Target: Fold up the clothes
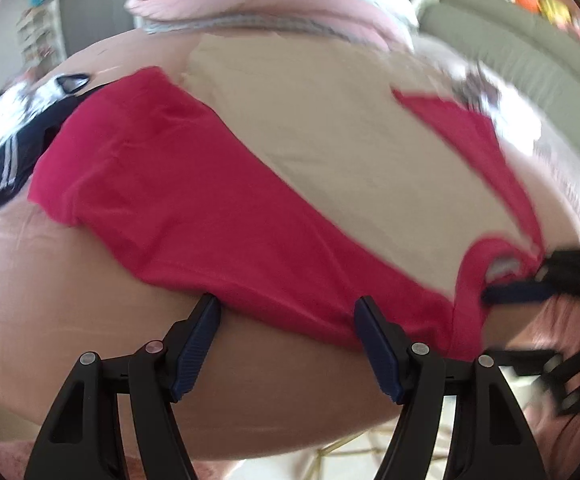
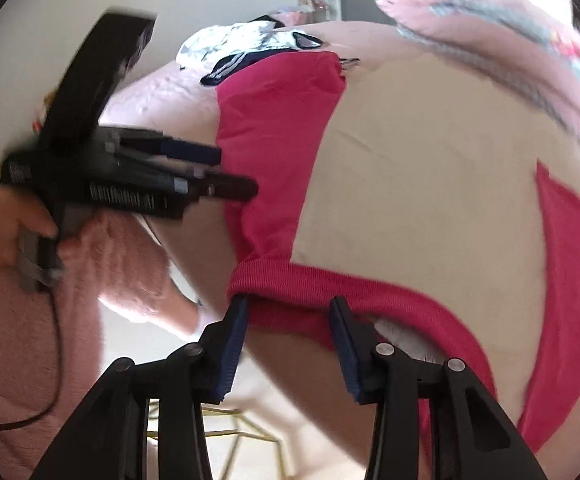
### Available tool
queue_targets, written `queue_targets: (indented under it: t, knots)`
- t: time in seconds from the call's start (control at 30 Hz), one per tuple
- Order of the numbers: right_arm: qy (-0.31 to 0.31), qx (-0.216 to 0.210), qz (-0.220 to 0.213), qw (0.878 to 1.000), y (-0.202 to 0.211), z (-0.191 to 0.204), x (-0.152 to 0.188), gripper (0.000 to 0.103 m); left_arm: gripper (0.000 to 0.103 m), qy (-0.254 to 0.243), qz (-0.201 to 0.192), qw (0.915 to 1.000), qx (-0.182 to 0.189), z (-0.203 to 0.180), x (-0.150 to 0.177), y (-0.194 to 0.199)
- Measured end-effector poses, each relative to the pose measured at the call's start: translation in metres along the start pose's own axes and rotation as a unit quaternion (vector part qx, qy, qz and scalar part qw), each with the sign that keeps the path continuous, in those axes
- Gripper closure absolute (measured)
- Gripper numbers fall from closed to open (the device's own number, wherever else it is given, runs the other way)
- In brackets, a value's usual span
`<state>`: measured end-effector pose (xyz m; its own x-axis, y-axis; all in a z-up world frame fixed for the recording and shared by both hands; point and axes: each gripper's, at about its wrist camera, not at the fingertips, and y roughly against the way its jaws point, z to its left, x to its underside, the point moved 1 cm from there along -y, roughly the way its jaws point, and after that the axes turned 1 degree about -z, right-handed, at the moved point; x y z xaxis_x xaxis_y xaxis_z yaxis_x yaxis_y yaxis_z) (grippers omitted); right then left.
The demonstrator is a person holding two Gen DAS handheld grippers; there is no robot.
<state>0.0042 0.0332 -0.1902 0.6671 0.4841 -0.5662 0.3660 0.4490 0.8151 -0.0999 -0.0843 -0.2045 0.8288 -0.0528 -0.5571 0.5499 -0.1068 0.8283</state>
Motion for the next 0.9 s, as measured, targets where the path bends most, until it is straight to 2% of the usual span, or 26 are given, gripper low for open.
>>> queue_targets:
  t: [0.13, 0.23, 0.33, 0.43, 0.5, 0.6, 0.67, 0.73, 0.8, 0.87, 0.9]
  knots:
    - [0.0, 0.006, 0.001, 1.0, 0.015, -0.001, 0.003, 0.061, 0.034, -0.03, 0.027, 0.999, -0.018, -0.005, 0.005, -0.001]
    - [-0.003, 0.025, -0.015, 1.0, 0.014, 0.003, -0.016, 0.061, 0.032, -0.039, 0.042, 0.9981, -0.022, -0.006, 0.009, 0.001]
    - [-0.002, 0.044, -0.022, 0.999, 0.004, 0.008, -0.039, 0.06, 0.032, -0.034, 0.039, 0.9985, -0.018, -0.003, 0.012, 0.006]
    - [0.023, 0.057, 0.013, 0.998, -0.029, 0.016, -0.05, 0.06, 0.032, -0.016, 0.03, 0.9994, -0.009, 0.002, 0.012, 0.012]
    - [0.035, 0.075, 0.043, 0.996, -0.047, 0.019, -0.043, 0.06, 0.032, 0.0, 0.02, 0.9998, -0.01, 0.008, 0.011, 0.017]
    - [0.004, 0.07, 0.029, 0.997, -0.036, 0.012, -0.03, 0.06, 0.032, 0.008, 0.005, 1.0, -0.001, 0.01, 0.004, 0.02]
    - [-0.016, 0.063, 0.027, 0.998, -0.028, 0.006, -0.021, 0.06, 0.032, -0.001, -0.004, 0.9999, 0.012, 0.006, -0.005, 0.02]
    - [-0.007, 0.062, 0.032, 0.998, -0.022, 0.005, -0.014, 0.059, 0.032, -0.021, -0.011, 0.9995, 0.023, -0.004, -0.016, 0.015]
    - [-0.012, 0.042, 0.043, 0.998, -0.018, 0.001, -0.006, 0.059, 0.032, -0.049, 0.003, 0.9985, 0.025, -0.013, -0.019, 0.005]
    - [-0.041, 0.028, 0.029, 0.998, -0.011, -0.008, -0.005, 0.059, 0.032, -0.096, 0.039, 0.9946, 0.005, -0.023, -0.012, -0.011]
    - [-0.05, 0.03, 0.019, 0.998, -0.008, -0.011, -0.007, 0.059, 0.031, -0.108, 0.03, 0.9937, -0.002, -0.026, -0.009, -0.01]
